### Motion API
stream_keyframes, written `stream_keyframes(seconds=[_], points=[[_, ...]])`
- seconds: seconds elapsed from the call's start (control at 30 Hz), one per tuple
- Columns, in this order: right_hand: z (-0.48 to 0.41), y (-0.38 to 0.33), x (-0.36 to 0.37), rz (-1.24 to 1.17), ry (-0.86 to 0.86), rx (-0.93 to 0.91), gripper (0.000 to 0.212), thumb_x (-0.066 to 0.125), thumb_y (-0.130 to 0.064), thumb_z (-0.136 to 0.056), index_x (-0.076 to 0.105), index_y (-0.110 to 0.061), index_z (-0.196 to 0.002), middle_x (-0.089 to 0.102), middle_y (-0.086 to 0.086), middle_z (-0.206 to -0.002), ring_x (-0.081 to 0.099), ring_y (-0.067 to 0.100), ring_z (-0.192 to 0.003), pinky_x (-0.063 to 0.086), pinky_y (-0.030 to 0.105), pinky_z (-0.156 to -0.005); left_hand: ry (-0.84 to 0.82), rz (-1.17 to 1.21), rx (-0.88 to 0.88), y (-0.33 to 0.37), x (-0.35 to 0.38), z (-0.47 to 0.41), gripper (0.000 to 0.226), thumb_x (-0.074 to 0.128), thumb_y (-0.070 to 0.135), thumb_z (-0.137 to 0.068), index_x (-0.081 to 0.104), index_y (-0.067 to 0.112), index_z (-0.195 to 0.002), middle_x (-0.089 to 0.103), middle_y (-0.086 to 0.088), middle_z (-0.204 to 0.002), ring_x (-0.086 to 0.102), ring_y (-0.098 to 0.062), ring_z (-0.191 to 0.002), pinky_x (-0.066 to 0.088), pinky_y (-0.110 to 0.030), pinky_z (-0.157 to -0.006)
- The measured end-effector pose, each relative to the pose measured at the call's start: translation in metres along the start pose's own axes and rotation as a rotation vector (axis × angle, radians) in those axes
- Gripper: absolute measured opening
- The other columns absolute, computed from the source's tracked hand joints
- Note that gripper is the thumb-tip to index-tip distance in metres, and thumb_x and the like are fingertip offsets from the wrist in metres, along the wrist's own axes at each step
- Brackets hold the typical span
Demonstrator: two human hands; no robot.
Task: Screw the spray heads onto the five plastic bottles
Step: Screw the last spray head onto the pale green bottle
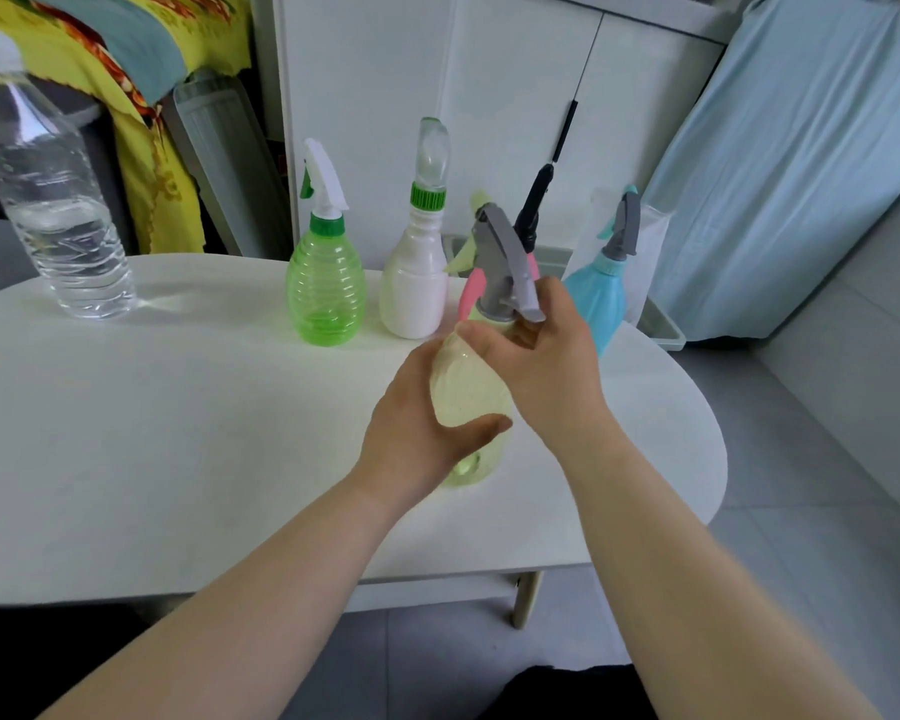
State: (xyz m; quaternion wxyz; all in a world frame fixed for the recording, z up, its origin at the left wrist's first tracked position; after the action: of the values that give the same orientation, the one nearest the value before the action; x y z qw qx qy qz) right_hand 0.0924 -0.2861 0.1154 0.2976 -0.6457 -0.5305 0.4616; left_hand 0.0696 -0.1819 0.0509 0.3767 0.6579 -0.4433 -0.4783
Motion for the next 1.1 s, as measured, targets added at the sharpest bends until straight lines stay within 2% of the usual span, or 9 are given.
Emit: stream_keyframes(seconds=[0.1, 0.2, 0.3, 0.43, 0.57, 0.63, 0.77, 0.9, 1.1], points=[[-0.006, -0.002, -0.006, -0.028, -0.125, 0.048, 0.031, 0.071, -0.009, -0.071, 0.044, -0.024, -0.073, 0.053, -0.033, -0.051, 0.047, -0.009, -0.050, 0.041, 0.007, -0.057, -0.229, 0.074, -0.018, -0.001, -0.020, -0.006, 0.071, 0.076, 0.016, -0.064, 0.032, 0.046, -0.111, 0.040, 0.035, -0.107, 0.040, 0.005, -0.107, 0.028, 0.007, -0.074], [-0.009, -0.004, -0.011, -0.169, -0.273, 0.080, 0.027, 0.067, -0.001, -0.074, 0.047, -0.011, -0.091, 0.057, -0.015, -0.075, 0.061, -0.008, -0.068, 0.051, 0.017, -0.072, -0.429, 0.090, -0.025, 0.003, -0.033, -0.016, 0.074, 0.075, 0.006, -0.065, 0.033, 0.054, -0.102, 0.042, 0.035, -0.109, 0.043, 0.007, -0.110, 0.031, 0.007, -0.080], [-0.009, -0.002, -0.013, -0.234, -0.289, 0.108, 0.032, 0.064, 0.002, -0.075, 0.047, -0.004, -0.102, 0.054, -0.003, -0.084, 0.065, -0.005, -0.078, 0.052, 0.019, -0.076, -0.260, 0.054, -0.029, 0.004, -0.023, -0.013, 0.064, 0.079, 0.013, -0.059, 0.041, 0.047, -0.097, 0.049, 0.031, -0.099, 0.047, 0.002, -0.102, 0.034, 0.005, -0.074], [-0.008, 0.004, -0.015, -0.227, -0.263, 0.124, 0.030, 0.065, 0.001, -0.075, 0.047, -0.002, -0.098, 0.052, 0.002, -0.087, 0.063, -0.006, -0.076, 0.050, 0.022, -0.079, 0.013, -0.065, -0.018, 0.001, -0.006, 0.002, 0.070, 0.083, 0.025, -0.052, 0.038, 0.035, -0.105, 0.043, 0.026, -0.095, 0.046, -0.003, -0.095, 0.036, -0.019, -0.083], [-0.008, 0.000, -0.015, -0.353, -0.434, 0.123, 0.033, 0.060, 0.005, -0.075, 0.049, -0.016, -0.097, 0.055, 0.005, -0.094, 0.063, 0.008, -0.086, 0.053, 0.022, -0.073, -0.314, 0.105, 0.012, 0.007, -0.019, -0.011, 0.068, 0.080, 0.013, -0.059, 0.037, 0.049, -0.098, 0.039, 0.034, -0.113, 0.037, 0.026, -0.102, 0.030, 0.007, -0.078], [-0.008, -0.003, -0.014, -0.385, -0.463, 0.122, 0.033, 0.058, 0.007, -0.075, 0.049, -0.014, -0.099, 0.057, 0.005, -0.094, 0.065, 0.003, -0.084, 0.054, 0.020, -0.069, -0.398, 0.088, -0.017, 0.008, -0.020, -0.015, 0.065, 0.079, 0.013, -0.061, 0.040, 0.051, -0.095, 0.044, 0.029, -0.114, 0.039, 0.027, -0.099, 0.031, 0.009, -0.075], [-0.001, -0.001, -0.011, -0.277, -0.176, 0.093, 0.027, 0.064, 0.006, -0.074, 0.047, -0.002, -0.094, 0.057, -0.002, -0.082, 0.063, -0.007, -0.074, 0.050, 0.011, -0.062, -0.143, -0.002, -0.041, 0.006, -0.003, -0.009, 0.066, 0.081, 0.028, -0.055, 0.043, 0.039, -0.108, 0.053, 0.018, -0.107, 0.048, -0.001, -0.101, 0.036, -0.009, -0.076], [0.007, 0.002, -0.002, -0.052, 0.076, 0.073, 0.034, 0.070, -0.011, -0.073, 0.040, -0.028, -0.073, 0.051, -0.004, -0.071, 0.047, 0.009, -0.064, 0.038, 0.010, -0.058, -0.064, -0.041, -0.017, 0.006, 0.003, -0.006, 0.076, 0.080, 0.033, -0.056, 0.041, 0.026, -0.122, 0.053, 0.012, -0.114, 0.047, -0.006, -0.107, 0.033, -0.021, -0.086], [0.012, -0.001, -0.019, -0.090, -0.198, 0.075, 0.014, 0.051, -0.012, -0.088, 0.049, -0.025, -0.090, 0.057, 0.007, -0.088, 0.055, 0.018, -0.084, 0.047, 0.025, -0.082, -0.114, -0.029, -0.060, 0.007, 0.001, -0.008, 0.073, 0.082, 0.032, -0.054, 0.043, 0.031, -0.115, 0.052, 0.014, -0.106, 0.047, -0.006, -0.102, 0.032, -0.021, -0.084]])
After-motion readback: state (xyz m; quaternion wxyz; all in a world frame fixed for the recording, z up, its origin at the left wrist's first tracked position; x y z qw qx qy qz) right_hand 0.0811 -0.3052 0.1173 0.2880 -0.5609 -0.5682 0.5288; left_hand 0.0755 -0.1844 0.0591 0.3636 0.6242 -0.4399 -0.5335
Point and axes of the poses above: each hand's wrist, its own z-axis away from the middle knuckle, its own x-axis out of the palm, y = z × x, the point moved 2 cm from there along -z, towards the middle knuckle
